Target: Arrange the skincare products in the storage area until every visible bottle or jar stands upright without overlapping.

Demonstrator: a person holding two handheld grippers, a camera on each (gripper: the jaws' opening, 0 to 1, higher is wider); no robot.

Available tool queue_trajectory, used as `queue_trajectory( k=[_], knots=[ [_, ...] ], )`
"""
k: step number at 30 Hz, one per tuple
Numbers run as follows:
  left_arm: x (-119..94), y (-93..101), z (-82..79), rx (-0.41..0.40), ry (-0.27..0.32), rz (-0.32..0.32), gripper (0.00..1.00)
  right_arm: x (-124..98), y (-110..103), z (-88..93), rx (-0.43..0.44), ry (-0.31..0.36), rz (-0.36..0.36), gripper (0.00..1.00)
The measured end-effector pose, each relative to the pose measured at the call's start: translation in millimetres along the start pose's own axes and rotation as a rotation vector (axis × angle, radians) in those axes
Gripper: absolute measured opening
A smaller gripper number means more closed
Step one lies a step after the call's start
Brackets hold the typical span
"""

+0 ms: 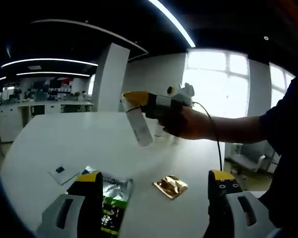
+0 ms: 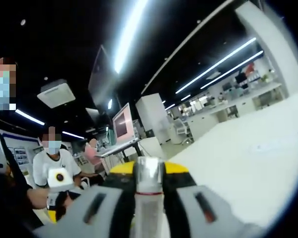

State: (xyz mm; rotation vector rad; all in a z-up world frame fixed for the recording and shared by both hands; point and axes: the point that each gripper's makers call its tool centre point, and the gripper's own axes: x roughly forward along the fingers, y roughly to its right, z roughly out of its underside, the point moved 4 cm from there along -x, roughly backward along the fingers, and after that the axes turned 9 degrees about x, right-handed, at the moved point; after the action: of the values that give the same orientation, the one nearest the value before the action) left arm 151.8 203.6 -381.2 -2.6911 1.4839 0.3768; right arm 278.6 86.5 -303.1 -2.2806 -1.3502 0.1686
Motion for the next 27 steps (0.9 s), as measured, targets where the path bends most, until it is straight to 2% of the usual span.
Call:
queue_trajectory(
  k=[15,27],
  knots=[
    [28,-3.4,-11.2,0.014,0.013,0.026,0.88,-8,-21,2.2,-0.008,0.013,-0.046,0.19],
    [44,-2.6,-23.1,0.021,0.015,0.06,0.87,-9,-43,7.2,-0.017,0.01,-0.116,0.19]
  ],
)
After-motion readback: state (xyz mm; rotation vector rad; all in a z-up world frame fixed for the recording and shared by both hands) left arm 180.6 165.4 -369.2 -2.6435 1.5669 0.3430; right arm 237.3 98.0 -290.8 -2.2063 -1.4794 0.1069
